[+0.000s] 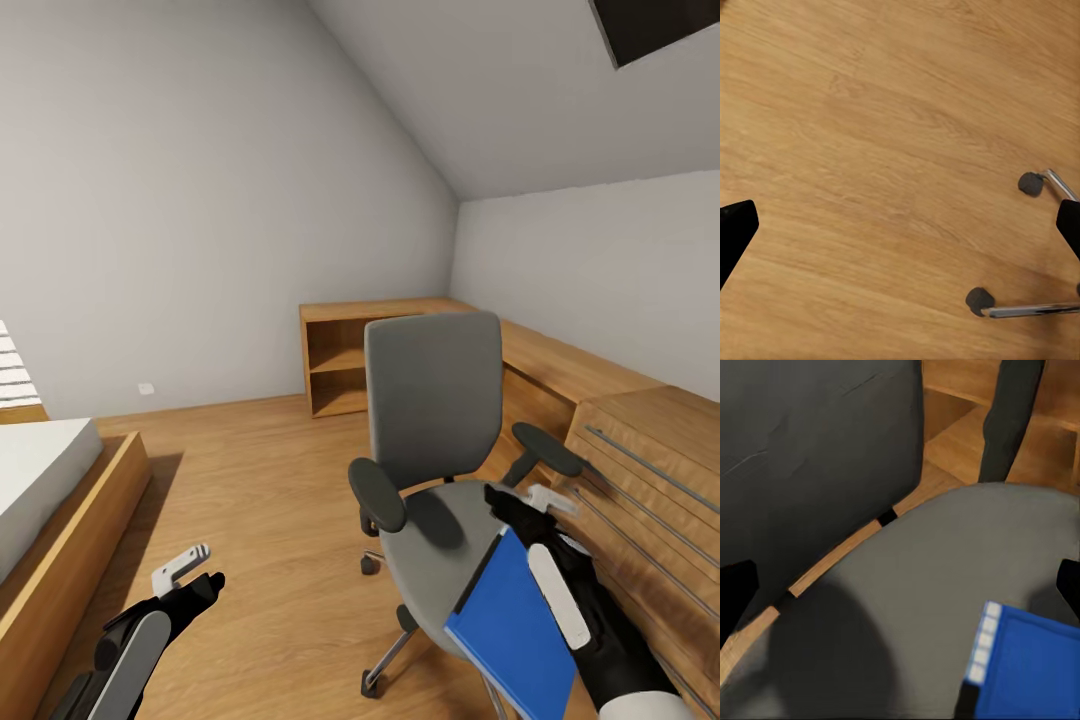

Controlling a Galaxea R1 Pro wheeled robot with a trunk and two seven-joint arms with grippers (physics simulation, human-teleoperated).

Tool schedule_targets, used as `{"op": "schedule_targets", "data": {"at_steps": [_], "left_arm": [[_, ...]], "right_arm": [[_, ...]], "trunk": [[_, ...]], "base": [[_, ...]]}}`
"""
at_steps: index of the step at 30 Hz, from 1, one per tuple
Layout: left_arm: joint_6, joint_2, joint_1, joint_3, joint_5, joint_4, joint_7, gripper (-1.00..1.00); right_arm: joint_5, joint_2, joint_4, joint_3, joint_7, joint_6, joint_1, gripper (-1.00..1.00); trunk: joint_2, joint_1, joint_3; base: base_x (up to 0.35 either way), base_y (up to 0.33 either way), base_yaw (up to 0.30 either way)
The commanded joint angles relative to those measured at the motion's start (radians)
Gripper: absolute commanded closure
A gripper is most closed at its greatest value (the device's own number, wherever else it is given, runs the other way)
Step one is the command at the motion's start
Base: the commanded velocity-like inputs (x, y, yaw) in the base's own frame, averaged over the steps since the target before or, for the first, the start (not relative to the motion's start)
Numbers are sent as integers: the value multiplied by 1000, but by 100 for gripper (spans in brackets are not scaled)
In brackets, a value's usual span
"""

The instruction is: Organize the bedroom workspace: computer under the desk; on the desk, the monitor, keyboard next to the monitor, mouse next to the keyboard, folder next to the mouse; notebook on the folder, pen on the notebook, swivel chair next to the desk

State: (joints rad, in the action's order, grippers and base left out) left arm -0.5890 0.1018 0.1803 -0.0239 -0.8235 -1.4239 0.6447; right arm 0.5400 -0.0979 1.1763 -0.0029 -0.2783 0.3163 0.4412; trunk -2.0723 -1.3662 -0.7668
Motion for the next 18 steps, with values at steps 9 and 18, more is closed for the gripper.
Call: {"op": "schedule_targets", "data": {"at_steps": [9, 18], "left_arm": [[0, 1, 1, -2, -7, -1, 10, -100], [1, 1, 1, -2, -6, -1, 9, -100]], "right_arm": [[157, -3, 61, -37, -6, 37, -28, -100], [225, 1, 65, -40, -4, 39, -37, -100]], "trunk": [[0, 0, -1], [0, 0, -1]], "base": [[0, 0, 0], [-44, 0, 0]]}}
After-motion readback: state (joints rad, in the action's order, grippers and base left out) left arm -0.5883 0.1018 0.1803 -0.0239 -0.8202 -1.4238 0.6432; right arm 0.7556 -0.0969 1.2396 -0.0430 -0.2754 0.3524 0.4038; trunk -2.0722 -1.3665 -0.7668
